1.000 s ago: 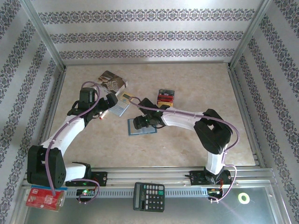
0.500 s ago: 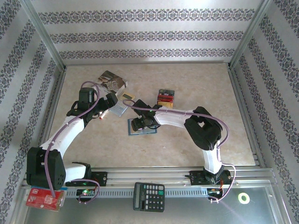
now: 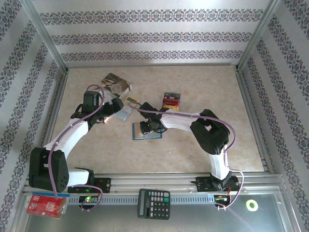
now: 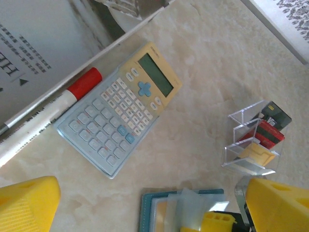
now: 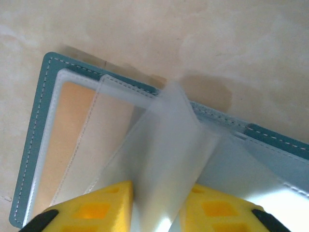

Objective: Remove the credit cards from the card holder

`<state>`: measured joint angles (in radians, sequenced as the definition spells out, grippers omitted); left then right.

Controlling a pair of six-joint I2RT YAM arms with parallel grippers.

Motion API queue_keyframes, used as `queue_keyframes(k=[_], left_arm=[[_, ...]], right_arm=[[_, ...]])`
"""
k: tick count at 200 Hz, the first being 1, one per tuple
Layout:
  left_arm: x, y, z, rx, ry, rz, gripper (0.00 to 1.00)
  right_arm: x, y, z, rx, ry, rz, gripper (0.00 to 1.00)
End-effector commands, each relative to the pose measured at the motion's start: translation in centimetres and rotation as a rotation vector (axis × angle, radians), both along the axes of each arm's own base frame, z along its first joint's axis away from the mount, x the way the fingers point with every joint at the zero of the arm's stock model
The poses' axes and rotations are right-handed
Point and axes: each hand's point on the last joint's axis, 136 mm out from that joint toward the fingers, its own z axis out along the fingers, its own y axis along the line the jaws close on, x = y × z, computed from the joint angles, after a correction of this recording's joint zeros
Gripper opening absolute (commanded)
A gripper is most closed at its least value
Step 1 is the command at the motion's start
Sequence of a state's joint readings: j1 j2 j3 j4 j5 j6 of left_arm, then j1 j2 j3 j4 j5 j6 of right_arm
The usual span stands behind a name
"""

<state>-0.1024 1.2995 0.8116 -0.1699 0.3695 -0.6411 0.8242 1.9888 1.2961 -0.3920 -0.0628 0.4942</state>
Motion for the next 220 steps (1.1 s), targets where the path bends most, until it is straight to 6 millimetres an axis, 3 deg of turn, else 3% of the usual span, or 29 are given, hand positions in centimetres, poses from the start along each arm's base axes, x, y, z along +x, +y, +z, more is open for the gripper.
queue_keyframes(k=[1,14,48,66,100,141,220], left_arm=[[-0.1,-0.7,-0.8,-0.073,0.025,-0.019,0.95],[-0.5,-1.5,-1.5,-0.116,0.054,-0.036,0.9],[-2.2,-3.3,-3.5,-0.184,0.138,-0.07,0.62],[-3.5,-4.4,-4.5,-0.199,0.186,-0.091,0.52],[-6.2,-7.2,-5.9,-0.229,0.257,-0.142,0.43],[-7.9,-10.7,-6.8,-0.273,0.28,-0.244,0.35],[-7.4,-13.4,-7.9,-0.313,0.285,-0.3,0.29]], right_arm=[[-1.3,-2.2,-3.1,-0.064,0.082,-0.014,0.26],[-1.3,-2.2,-3.1,-0.062,0.085,-0.013,0.23],[-1.2,-2.1,-3.3,-0.054,0.093,-0.014,0.23],[-1.3,-2.1,-3.3,-0.051,0.095,-0.016,0.23],[-1.3,-1.9,-3.1,-0.04,0.095,-0.014,0.23],[-1.5,-1.6,-3.0,-0.015,0.106,-0.004,0.23],[-1.5,-1.4,-2.7,0.006,0.102,-0.004,0.24]])
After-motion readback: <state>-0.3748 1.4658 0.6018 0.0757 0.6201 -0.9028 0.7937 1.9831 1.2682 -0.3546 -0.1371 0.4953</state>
